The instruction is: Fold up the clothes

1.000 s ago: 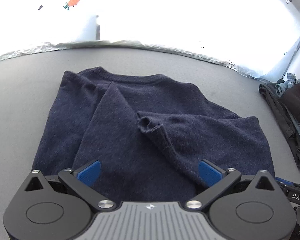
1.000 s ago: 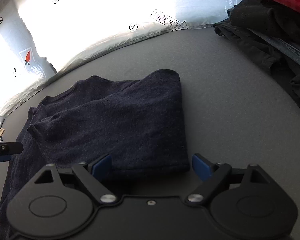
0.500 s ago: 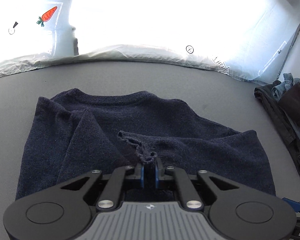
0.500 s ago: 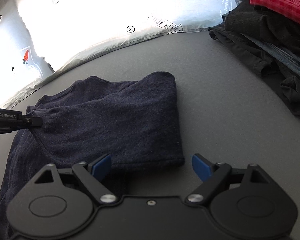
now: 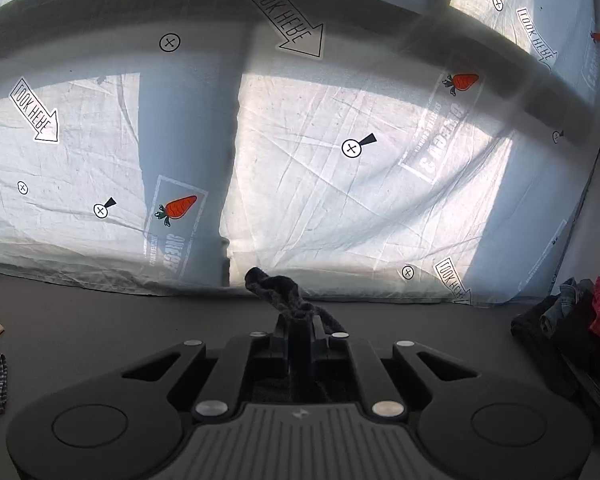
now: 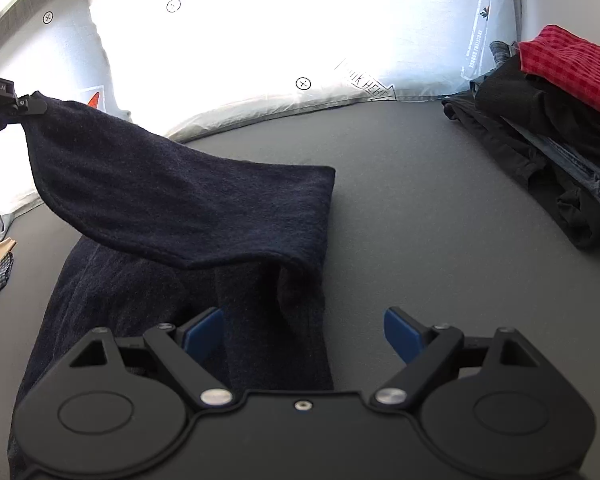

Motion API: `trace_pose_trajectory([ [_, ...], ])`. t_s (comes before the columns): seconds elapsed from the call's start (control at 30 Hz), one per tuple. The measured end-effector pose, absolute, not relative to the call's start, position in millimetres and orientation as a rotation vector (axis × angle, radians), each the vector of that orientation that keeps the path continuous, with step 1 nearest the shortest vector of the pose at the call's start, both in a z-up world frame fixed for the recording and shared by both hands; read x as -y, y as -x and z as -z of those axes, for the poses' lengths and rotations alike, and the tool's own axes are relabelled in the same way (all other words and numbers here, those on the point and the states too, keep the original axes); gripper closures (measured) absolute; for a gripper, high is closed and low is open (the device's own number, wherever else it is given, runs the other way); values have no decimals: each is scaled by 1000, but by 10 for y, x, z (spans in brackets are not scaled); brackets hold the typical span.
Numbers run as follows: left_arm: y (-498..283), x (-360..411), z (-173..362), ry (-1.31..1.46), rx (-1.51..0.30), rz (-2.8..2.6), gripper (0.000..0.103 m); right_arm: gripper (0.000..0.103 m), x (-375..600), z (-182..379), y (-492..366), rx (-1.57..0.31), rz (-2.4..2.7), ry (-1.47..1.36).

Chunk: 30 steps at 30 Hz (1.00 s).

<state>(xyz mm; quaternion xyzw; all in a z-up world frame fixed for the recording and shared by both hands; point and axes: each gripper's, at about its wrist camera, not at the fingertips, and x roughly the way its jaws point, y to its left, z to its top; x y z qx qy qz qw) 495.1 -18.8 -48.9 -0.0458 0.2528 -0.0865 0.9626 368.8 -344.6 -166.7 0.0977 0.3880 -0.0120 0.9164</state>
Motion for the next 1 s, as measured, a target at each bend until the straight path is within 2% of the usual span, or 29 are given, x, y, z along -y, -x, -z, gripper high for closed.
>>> trace_pose_trajectory([
  [0.27,-5159,-602,447,143,-502,151,94,17,2825,1869,-3707,-893,121,-42],
  [0.33,-5195,-793,487,174,-508,151,94,24,2703,1920,-3768,-920,151,11],
  [0.37,-5205,-880,495,193,-506,153,94,32,2644,1941,-3803,-933,167,41],
  [0.4,-5220,-963,494,211,-502,159,94,45,2597,1946,-3831,-940,176,63],
  [0.43,-5242,-1038,483,227,-496,172,94,51,2559,1941,-3856,-947,171,68],
  [0.47,-5265,-1104,464,241,-488,185,94,64,2527,1922,-3878,-949,162,63],
  [0.5,-5288,-1157,435,251,-477,195,94,85,2474,1879,-3884,-938,165,63],
  [0.53,-5310,-1206,393,258,-461,207,94,88,2421,1837,-3889,-926,168,62],
  [0.73,-5360,-1545,72,266,-320,226,94,89,1982,1551,-3884,-857,128,79],
  [0.83,-5356,-1811,173,261,-326,124,94,85,1761,1504,-3894,-854,72,56],
  [0.9,-5358,-2039,412,256,-389,3,94,68,1667,1538,-3911,-865,38,42],
  [0.93,-5363,-2155,561,260,-439,-57,94,63,1624,1554,-3905,-872,31,40],
  [1.0,-5352,-2388,908,269,-562,-170,93,60,1576,1576,-3854,-879,3,31],
])
